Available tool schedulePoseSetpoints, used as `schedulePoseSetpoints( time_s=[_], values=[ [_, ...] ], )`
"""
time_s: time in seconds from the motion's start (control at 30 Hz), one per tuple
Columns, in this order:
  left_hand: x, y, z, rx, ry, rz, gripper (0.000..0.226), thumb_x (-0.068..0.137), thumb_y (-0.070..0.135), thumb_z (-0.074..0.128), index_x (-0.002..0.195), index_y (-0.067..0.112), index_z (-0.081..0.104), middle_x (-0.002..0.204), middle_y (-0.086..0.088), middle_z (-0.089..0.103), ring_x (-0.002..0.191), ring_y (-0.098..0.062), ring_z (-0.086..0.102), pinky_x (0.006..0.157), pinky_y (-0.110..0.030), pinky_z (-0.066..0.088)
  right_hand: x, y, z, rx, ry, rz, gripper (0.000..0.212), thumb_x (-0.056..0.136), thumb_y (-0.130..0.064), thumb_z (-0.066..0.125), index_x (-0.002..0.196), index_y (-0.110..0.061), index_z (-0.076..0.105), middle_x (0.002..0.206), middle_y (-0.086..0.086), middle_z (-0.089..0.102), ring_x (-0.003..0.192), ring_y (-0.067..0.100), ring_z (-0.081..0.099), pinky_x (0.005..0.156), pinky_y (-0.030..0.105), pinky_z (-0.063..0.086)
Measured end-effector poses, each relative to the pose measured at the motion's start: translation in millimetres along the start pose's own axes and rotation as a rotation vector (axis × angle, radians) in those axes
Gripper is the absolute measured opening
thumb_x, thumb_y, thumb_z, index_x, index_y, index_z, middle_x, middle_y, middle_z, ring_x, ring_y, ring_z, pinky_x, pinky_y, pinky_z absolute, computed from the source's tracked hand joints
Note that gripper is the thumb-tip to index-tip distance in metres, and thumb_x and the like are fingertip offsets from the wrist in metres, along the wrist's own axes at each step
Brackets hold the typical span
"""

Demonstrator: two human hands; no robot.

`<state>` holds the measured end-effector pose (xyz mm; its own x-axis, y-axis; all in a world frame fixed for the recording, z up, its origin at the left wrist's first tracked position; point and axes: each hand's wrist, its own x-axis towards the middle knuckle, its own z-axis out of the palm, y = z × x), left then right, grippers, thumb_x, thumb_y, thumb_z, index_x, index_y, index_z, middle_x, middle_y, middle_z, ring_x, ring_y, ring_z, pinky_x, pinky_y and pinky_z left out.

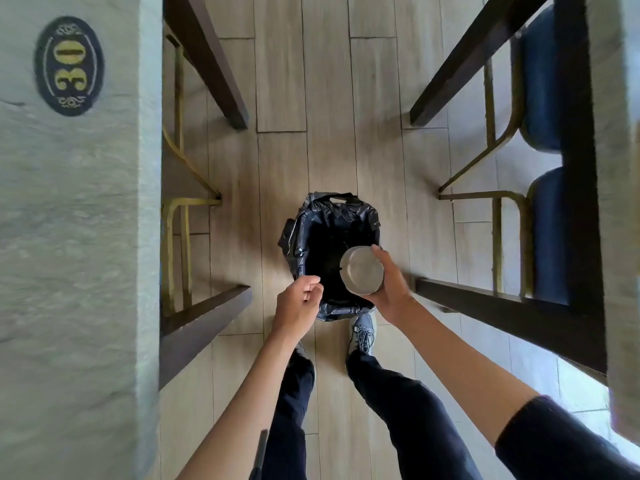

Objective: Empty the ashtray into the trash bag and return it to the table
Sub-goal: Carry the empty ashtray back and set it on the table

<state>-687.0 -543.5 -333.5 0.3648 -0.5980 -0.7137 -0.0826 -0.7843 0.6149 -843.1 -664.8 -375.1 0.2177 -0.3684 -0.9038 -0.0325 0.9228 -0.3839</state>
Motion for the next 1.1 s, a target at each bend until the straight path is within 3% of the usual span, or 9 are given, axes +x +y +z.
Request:
schedulePoseSetpoints(
  time_s=[0.13, 0.23, 0.4, 0.57, 0.73, 0.9, 1.0, 1.1],
  values=[
    [-35, 41, -13, -0.066, -0.003, 0.030, 0.034, 0.099, 0.030, 0.053, 0.128, 0.017, 0.063, 0.125, 0.000, 0.069, 0.112, -0.013, 0.065, 0.097, -0.025, 0.050, -64, -27, 6, 0.042, -0.083, -0.046, 0.053, 0.093, -0.054, 0.062, 0.129, -0.015, 0.063, 0.121, 0.013, 0.067, 0.113, 0.032, 0.065, 0.101, 0.057, 0.052],
    [-69, 67, -22, -0.130, -0.009, 0.042, 0.034, 0.098, 0.035, 0.051, 0.126, 0.020, 0.063, 0.120, 0.003, 0.070, 0.110, -0.010, 0.067, 0.100, -0.037, 0.053, -111, -44, 12, 0.040, -0.135, -0.053, 0.055, 0.096, -0.057, 0.055, 0.127, -0.014, 0.066, 0.124, 0.015, 0.068, 0.115, 0.032, 0.064, 0.103, 0.054, 0.052],
    [-137, 109, -34, -0.274, 0.010, 0.068, 0.033, 0.100, 0.033, 0.053, 0.125, 0.014, 0.064, 0.102, 0.010, 0.072, 0.098, -0.004, 0.072, 0.090, -0.030, 0.058, -186, -67, 29, -0.091, -0.099, -0.108, 0.048, 0.099, -0.055, 0.050, 0.122, -0.016, 0.066, 0.120, 0.014, 0.065, 0.110, 0.031, 0.064, 0.078, 0.041, 0.059],
    [-201, 132, -55, -0.401, 0.093, 0.079, 0.035, 0.100, 0.030, 0.056, 0.128, 0.010, 0.061, 0.109, -0.006, 0.071, 0.092, -0.005, 0.072, 0.074, -0.016, 0.057, -259, -83, 44, -0.310, -0.151, -0.207, 0.055, 0.099, -0.058, 0.046, 0.115, -0.014, 0.073, 0.112, 0.015, 0.070, 0.104, 0.029, 0.068, 0.082, 0.043, 0.061],
    [-260, 140, -82, -0.498, 0.157, 0.132, 0.030, 0.098, 0.029, 0.059, 0.126, 0.019, 0.065, 0.107, -0.002, 0.074, 0.091, -0.011, 0.074, 0.078, -0.024, 0.060, -316, -85, 61, -0.473, -0.205, -0.280, 0.050, 0.103, -0.053, 0.042, 0.113, -0.016, 0.075, 0.103, 0.006, 0.074, 0.096, 0.021, 0.071, 0.076, 0.036, 0.060],
    [-301, 122, -120, -0.533, 0.199, 0.192, 0.030, 0.099, 0.025, 0.058, 0.127, 0.025, 0.067, 0.100, 0.003, 0.075, 0.082, -0.005, 0.073, 0.082, -0.031, 0.061, -355, -75, 94, -0.691, -0.384, -0.451, 0.037, 0.108, -0.041, 0.039, 0.125, -0.027, 0.068, 0.120, 0.005, 0.069, 0.113, 0.028, 0.066, 0.084, 0.050, 0.062],
    [-323, 99, -148, -0.602, 0.244, 0.199, 0.026, 0.099, 0.023, 0.059, 0.121, 0.027, 0.071, 0.087, 0.004, 0.075, 0.075, -0.007, 0.070, 0.081, -0.037, 0.060, -381, -65, 123, -0.798, -0.500, -0.409, 0.029, 0.103, -0.037, 0.055, 0.130, -0.030, 0.062, 0.128, 0.008, 0.061, 0.116, 0.028, 0.064, 0.076, 0.057, 0.063],
    [-347, 72, -181, -0.610, 0.256, 0.227, 0.025, 0.099, 0.023, 0.059, 0.121, 0.027, 0.070, 0.092, 0.000, 0.076, 0.080, -0.014, 0.073, 0.078, -0.034, 0.060, -395, -42, 152, -1.019, -0.581, -0.464, 0.071, 0.077, -0.029, 0.088, 0.138, -0.032, 0.051, 0.129, -0.001, 0.061, 0.118, 0.020, 0.064, 0.084, 0.049, 0.063]
  ],
)
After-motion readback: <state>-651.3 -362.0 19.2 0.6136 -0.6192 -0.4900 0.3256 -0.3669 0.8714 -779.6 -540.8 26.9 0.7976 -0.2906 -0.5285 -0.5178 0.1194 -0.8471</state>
